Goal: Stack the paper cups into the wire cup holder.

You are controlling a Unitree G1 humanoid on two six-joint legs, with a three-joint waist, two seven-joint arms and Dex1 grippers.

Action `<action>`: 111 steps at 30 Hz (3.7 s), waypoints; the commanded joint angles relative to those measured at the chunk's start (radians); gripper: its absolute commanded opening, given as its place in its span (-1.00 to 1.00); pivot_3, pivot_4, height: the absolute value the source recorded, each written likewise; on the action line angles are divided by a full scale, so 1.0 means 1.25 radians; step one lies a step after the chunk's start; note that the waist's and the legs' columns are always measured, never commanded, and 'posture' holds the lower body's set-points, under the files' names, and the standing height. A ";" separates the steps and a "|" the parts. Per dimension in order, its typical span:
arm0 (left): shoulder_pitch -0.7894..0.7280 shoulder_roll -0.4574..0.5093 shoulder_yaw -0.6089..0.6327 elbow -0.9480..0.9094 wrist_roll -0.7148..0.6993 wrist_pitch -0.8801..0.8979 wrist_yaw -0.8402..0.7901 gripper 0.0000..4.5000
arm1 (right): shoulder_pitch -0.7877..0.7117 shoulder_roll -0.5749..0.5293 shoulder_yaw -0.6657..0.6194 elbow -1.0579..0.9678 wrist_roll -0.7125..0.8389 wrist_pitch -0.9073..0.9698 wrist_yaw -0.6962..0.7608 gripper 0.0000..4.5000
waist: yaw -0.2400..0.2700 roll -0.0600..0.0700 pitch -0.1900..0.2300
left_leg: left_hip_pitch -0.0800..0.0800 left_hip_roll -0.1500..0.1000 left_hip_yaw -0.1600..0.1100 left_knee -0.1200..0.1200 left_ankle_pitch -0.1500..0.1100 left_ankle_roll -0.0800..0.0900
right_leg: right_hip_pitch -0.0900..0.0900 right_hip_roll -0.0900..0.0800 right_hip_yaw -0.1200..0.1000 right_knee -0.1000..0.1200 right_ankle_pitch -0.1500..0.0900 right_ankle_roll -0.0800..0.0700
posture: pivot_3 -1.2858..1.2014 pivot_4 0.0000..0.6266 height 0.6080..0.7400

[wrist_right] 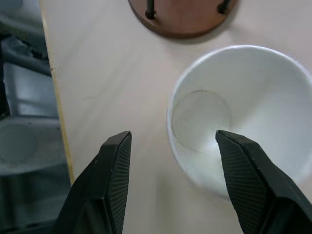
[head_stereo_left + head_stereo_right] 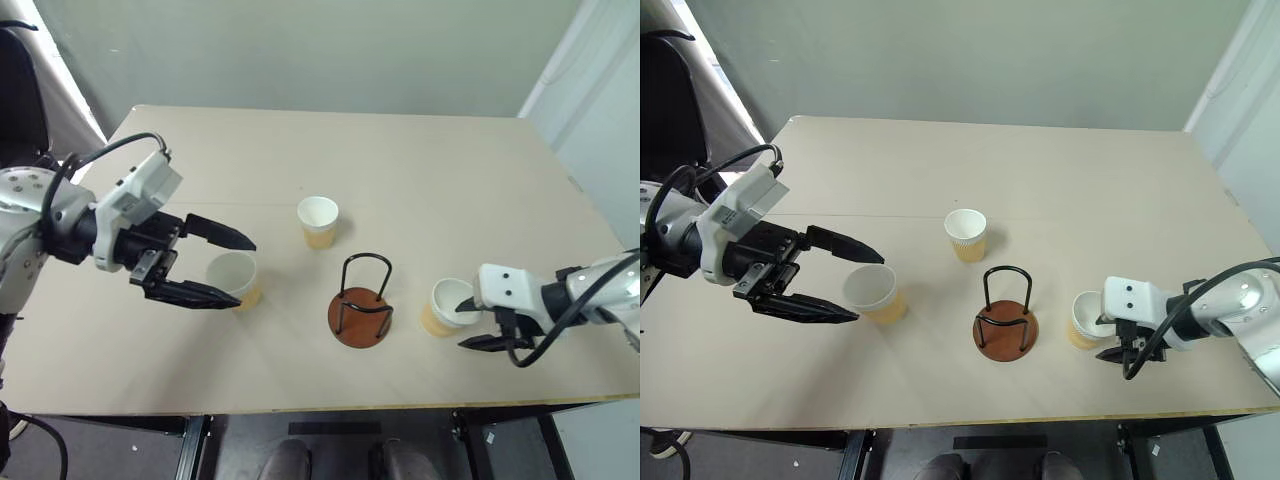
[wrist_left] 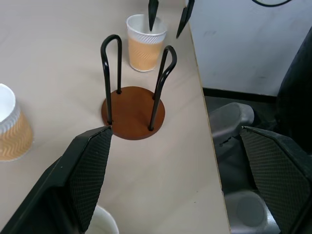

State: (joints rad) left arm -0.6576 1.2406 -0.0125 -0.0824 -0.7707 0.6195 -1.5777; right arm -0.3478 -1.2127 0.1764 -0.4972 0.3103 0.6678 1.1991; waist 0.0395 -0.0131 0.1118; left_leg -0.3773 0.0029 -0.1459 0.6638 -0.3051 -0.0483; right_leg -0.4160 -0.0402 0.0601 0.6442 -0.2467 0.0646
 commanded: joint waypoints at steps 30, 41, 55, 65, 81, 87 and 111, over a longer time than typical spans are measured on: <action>0.037 -0.014 0.086 -0.025 0.046 0.017 0.010 1.00 | -0.518 0.182 0.016 0.036 0.205 0.080 0.160 -0.99 | -0.006 0.000 0.000 | 0.000 0.000 -0.002 0.000 0.000 0.000 | -0.001 0.001 -0.001 0.000 -0.001 -0.002 | 0.03 -0.52 1.00; 0.088 0.000 0.136 -0.052 0.036 0.035 0.025 1.00 | -0.493 0.192 0.102 0.074 0.094 -0.012 0.193 -0.99 | -0.007 0.000 0.000 | -0.002 0.000 -0.003 0.001 0.000 0.000 | -0.001 0.001 -0.002 0.001 -0.001 -0.002 | 0.03 -0.52 1.00; 0.095 0.005 0.147 -0.052 0.040 0.036 0.022 1.00 | -0.489 0.216 0.113 0.065 0.073 -0.015 0.200 0.40 | -0.007 0.000 0.000 | -0.003 0.000 -0.003 0.001 0.000 0.000 | -0.001 0.001 -0.002 0.001 -0.001 -0.002 | 0.03 -0.52 1.00; 0.100 0.082 0.051 0.031 0.226 -0.097 -0.018 1.00 | -0.478 0.238 -0.202 0.181 0.358 0.192 0.131 0.99 | -0.005 0.000 0.000 | -0.003 0.000 -0.003 0.001 0.000 0.000 | -0.001 0.001 -0.002 0.000 -0.001 -0.002 | 0.03 -0.52 1.00; 0.042 0.021 -0.136 0.063 0.355 -0.216 -0.029 1.00 | -0.236 0.152 -0.349 0.076 0.476 0.215 0.044 0.99 | 0.000 0.000 0.000 | -0.002 -0.001 -0.003 0.001 0.001 -0.002 | -0.002 0.000 -0.001 0.001 -0.002 -0.003 | 0.03 -0.52 1.00; 0.036 -0.004 -0.167 0.061 0.405 -0.235 -0.029 0.84 | -0.151 0.160 -0.464 0.059 0.557 0.228 -0.031 1.00 | 0.001 0.000 0.000 | -0.003 -0.001 -0.004 0.000 0.001 -0.002 | -0.002 0.000 -0.002 0.001 -0.002 -0.003 | 0.03 -0.52 1.00; -0.334 -0.148 -0.223 0.183 0.215 -0.154 -0.029 -0.97 | -0.082 0.110 -0.541 0.042 0.650 0.202 -0.110 1.00 | 0.016 -0.001 0.000 | -0.004 -0.003 -0.005 0.003 0.001 -0.001 | -0.001 -0.001 -0.003 0.001 -0.001 -0.002 | 0.03 -0.52 1.00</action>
State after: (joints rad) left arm -1.0113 1.0735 -0.3130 0.1339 -0.4425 0.3990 -1.5823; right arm -0.4386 -1.0524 -0.4623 -0.4389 1.1091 0.9434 1.0603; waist 0.0599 -0.0138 0.1113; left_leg -0.3823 -0.0006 -0.1517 0.6675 -0.3040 -0.0492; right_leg -0.4173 -0.0418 0.0569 0.6455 -0.2482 0.0620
